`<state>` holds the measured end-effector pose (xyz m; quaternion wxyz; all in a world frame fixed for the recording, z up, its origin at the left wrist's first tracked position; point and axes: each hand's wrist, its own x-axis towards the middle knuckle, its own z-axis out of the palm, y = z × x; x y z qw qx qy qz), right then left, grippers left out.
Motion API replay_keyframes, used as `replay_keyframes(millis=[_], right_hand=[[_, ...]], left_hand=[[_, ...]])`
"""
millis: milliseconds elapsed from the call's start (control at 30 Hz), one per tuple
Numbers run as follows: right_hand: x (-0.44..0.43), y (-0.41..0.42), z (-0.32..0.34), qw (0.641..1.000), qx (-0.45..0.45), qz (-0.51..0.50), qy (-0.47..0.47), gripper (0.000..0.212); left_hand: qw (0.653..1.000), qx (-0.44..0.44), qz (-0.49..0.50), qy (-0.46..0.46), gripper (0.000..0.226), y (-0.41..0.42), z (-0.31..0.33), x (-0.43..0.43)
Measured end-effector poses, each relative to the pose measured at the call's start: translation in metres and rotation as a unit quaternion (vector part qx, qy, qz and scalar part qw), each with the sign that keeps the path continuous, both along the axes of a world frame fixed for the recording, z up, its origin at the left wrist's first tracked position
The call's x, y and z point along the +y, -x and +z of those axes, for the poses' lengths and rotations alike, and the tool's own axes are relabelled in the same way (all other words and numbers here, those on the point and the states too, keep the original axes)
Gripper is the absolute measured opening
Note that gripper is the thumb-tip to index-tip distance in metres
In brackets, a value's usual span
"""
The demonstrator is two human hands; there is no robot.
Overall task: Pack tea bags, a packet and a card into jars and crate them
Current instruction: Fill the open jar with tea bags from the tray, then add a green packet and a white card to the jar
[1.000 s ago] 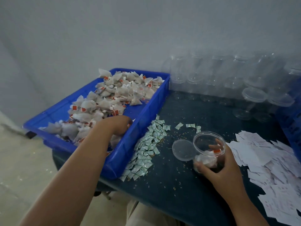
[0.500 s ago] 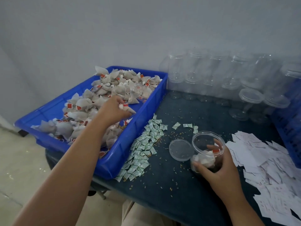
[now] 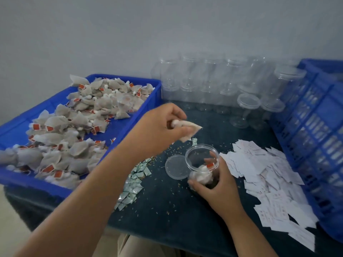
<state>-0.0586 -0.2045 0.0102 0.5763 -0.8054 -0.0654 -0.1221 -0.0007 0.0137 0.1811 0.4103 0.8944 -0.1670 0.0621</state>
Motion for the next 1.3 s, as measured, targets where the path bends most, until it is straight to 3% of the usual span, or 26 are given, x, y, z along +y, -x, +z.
replay_keyframes(millis=[200,267,333,433,500,567,633,667,767,833,900,1167,1300], right_hand=[[-0.002,-0.002,0.001,1.000,-0.008,0.004,-0.022,0.090],[-0.003,-0.002,0.002,1.000,-0.011,0.002,-0.027,0.089],[-0.002,-0.003,0.002,0.999,-0.011,-0.004,-0.031,0.087],[-0.003,-0.005,-0.002,1.000,-0.013,-0.001,-0.021,0.082],[-0.004,-0.006,-0.004,1.000,-0.016,0.002,-0.019,0.085],[-0.004,-0.006,-0.005,0.999,-0.016,0.000,-0.030,0.090],[-0.003,-0.004,-0.003,0.999,-0.019,-0.008,-0.025,0.094],[-0.003,-0.004,-0.002,1.000,-0.020,-0.011,-0.021,0.094],[-0.004,-0.003,-0.003,1.000,-0.012,-0.003,-0.017,0.094],[-0.004,-0.003,-0.004,1.000,-0.007,0.004,-0.019,0.096],[-0.004,-0.004,-0.004,1.000,-0.008,0.007,-0.018,0.096],[0.000,-0.004,0.001,1.000,-0.006,0.008,-0.020,0.094],[0.000,-0.004,-0.001,1.000,-0.011,0.009,-0.016,0.095]], left_hand=[[0.987,-0.002,-0.044,-0.153,0.032,-0.001,-0.036,-0.053],[0.980,-0.008,-0.056,-0.190,0.026,-0.001,-0.042,-0.054],[0.964,-0.035,-0.084,-0.248,0.018,-0.002,-0.046,-0.052],[0.938,-0.018,-0.139,-0.316,0.030,-0.001,-0.052,-0.050],[0.946,-0.006,-0.157,-0.282,0.031,0.002,-0.053,-0.049],[0.978,0.013,-0.142,-0.152,0.026,0.004,-0.048,-0.044],[0.996,-0.012,-0.081,-0.034,0.015,-0.001,-0.047,-0.033],[0.998,-0.033,-0.040,-0.021,0.009,-0.006,-0.049,-0.024],[0.988,0.016,0.063,-0.139,0.006,-0.023,-0.065,0.011],[0.950,0.088,0.103,-0.283,0.017,-0.030,-0.084,0.032],[0.913,0.128,0.126,-0.367,0.028,-0.030,-0.105,0.044],[0.960,0.046,0.204,-0.184,0.008,-0.022,-0.143,0.060],[0.965,0.038,0.238,-0.105,0.008,-0.022,-0.136,0.057]])
